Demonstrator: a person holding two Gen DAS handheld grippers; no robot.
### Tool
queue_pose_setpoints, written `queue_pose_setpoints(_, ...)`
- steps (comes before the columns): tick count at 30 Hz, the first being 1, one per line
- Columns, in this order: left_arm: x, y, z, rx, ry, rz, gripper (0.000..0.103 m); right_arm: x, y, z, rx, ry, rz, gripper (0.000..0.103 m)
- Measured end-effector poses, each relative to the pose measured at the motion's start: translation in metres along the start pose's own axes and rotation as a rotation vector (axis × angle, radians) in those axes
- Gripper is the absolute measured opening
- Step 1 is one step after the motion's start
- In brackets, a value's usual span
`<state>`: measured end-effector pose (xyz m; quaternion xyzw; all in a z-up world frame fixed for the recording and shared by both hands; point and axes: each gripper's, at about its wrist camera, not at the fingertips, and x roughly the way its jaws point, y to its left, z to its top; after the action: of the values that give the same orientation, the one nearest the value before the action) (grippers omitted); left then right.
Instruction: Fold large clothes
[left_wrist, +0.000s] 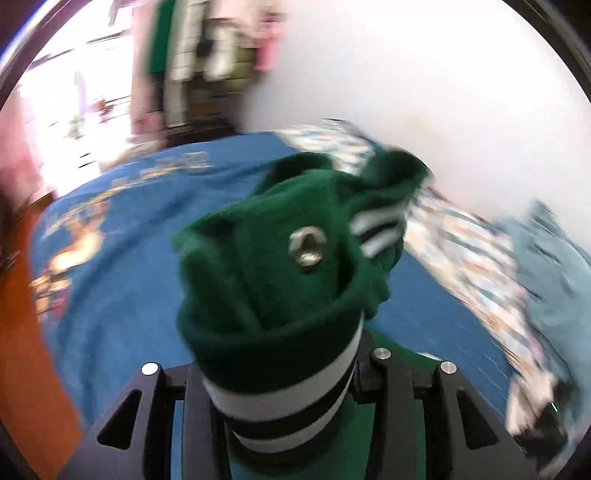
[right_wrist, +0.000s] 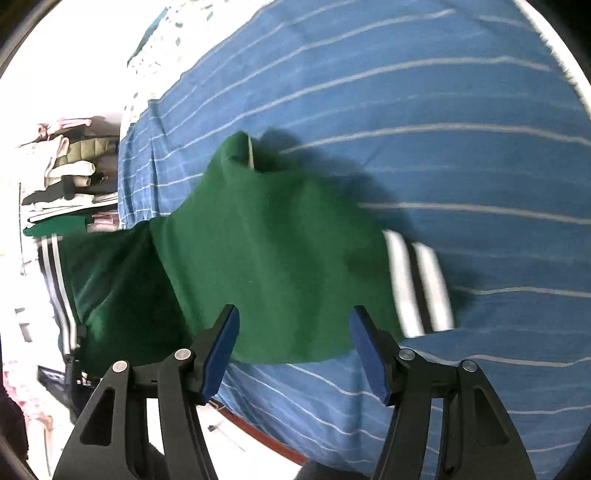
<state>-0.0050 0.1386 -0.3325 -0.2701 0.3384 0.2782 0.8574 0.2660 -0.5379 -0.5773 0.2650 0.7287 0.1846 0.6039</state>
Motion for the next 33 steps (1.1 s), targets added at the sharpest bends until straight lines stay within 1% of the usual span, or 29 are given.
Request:
queue_pose_setpoints(1,0.012,0.033,0.002,-0.063,0.015,0.048,0.035,0.008,0.003,-0.003,0.001,0.003,0.0,0.064)
queue_pose_setpoints(2,0.019,0.053,0.0,-0.103,0.031,0.069,0.037,0.015,0.007,-0.002,-0.006,0.006,-0.011,0.064)
queue_pose_setpoints(3,0.036,0.089,-0.006,-0.187,0.072,0.096,0.037,0.023,0.014,-0.002,-0.018,0.005,-0.035,0.064)
queue_pose_setpoints(4,0.052,0.121,-0.014,-0.27,0.122,0.103,0.037,0.029,0.02,-0.002,-0.03,0.001,-0.056,0.064)
queue_pose_setpoints(5,0.061,0.141,-0.021,-0.324,0.152,0.102,0.038,0.032,0.028,-0.003,-0.037,-0.005,-0.073,0.064)
queue_pose_setpoints(6,0.075,0.171,-0.033,-0.402,0.198,0.103,0.045,0.036,0.032,-0.002,-0.036,-0.011,-0.086,0.069)
queue_pose_setpoints(7,0.084,0.193,-0.045,-0.456,0.23,0.086,0.05,0.038,0.037,-0.002,-0.034,-0.023,-0.104,0.075)
queue_pose_setpoints(8,0.088,0.201,-0.052,-0.486,0.241,0.07,0.061,0.037,0.042,-0.003,-0.039,-0.038,-0.115,0.077)
queue_pose_setpoints(9,0.086,0.211,-0.058,-0.499,0.247,0.077,0.078,0.037,0.049,-0.003,-0.051,-0.042,-0.127,0.077)
queue_pose_setpoints(11,0.071,0.221,-0.066,-0.495,0.251,0.101,0.09,0.042,0.072,-0.001,-0.083,-0.035,-0.176,0.077)
queue_pose_setpoints(12,0.063,0.225,-0.066,-0.495,0.258,0.106,0.091,0.042,0.082,0.0,-0.096,-0.03,-0.177,0.077)
queue_pose_setpoints(14,0.042,0.232,-0.064,-0.46,0.277,0.155,0.094,0.049,0.112,0.003,-0.132,-0.025,-0.179,0.077)
queue_pose_setpoints(15,0.034,0.229,-0.058,-0.415,0.288,0.184,0.094,0.05,0.122,0.005,-0.15,-0.022,-0.179,0.077)
queue_pose_setpoints(16,0.029,0.225,-0.052,-0.373,0.291,0.188,0.094,0.056,0.137,0.006,-0.172,-0.014,-0.173,0.077)
queue_pose_setpoints(18,0.025,0.217,-0.029,-0.26,0.301,0.204,0.094,0.071,0.165,0.012,-0.209,-0.003,-0.173,0.077)
queue_pose_setpoints(19,0.03,0.213,-0.018,-0.234,0.303,0.182,0.094,0.08,0.177,0.014,-0.232,-0.001,-0.182,0.077)
queue_pose_setpoints(21,0.054,0.203,0.01,-0.186,0.315,0.123,0.094,0.094,0.191,0.017,-0.253,-0.004,-0.204,0.077)
queue_pose_setpoints(22,0.067,0.199,0.018,-0.17,0.316,0.1,0.094,0.099,0.195,0.018,-0.248,-0.006,-0.209,0.077)
queue_pose_setpoints(24,0.101,0.189,0.034,-0.119,0.343,0.061,0.094,0.109,0.198,0.019,-0.224,-0.005,-0.195,0.077)
queue_pose_setpoints(25,0.122,0.183,0.038,-0.091,0.372,0.029,0.094,0.113,0.198,0.019,-0.212,-0.002,-0.193,0.077)
queue_pose_setpoints(27,0.155,0.17,0.042,-0.04,0.434,-0.003,0.094,0.12,0.197,0.018,-0.198,0.006,-0.193,0.077)
queue_pose_setpoints(28,0.177,0.162,0.04,-0.001,0.477,-0.021,0.094,0.124,0.195,0.017,-0.194,0.009,-0.196,0.077)
queue_pose_setpoints(29,0.189,0.158,0.037,0.018,0.502,-0.019,0.09,0.127,0.194,0.018,-0.19,0.014,-0.2,0.077)
queue_pose_setpoints(30,0.202,0.155,0.031,0.031,0.527,-0.024,0.066,0.133,0.193,0.019,-0.184,0.021,-0.203,0.077)
queue_pose_setpoints(31,0.206,0.153,0.027,0.032,0.538,-0.04,0.051,0.135,0.19,0.018,-0.177,0.026,-0.208,0.077)
queue_pose_setpoints(32,0.204,0.15,0.025,0.038,0.533,-0.036,0.028,0.137,0.188,0.018,-0.17,0.03,-0.216,0.077)
queue_pose_setpoints(33,0.192,0.15,0.024,0.057,0.497,-0.019,0.012,0.139,0.187,0.017,-0.167,0.032,-0.219,0.077)
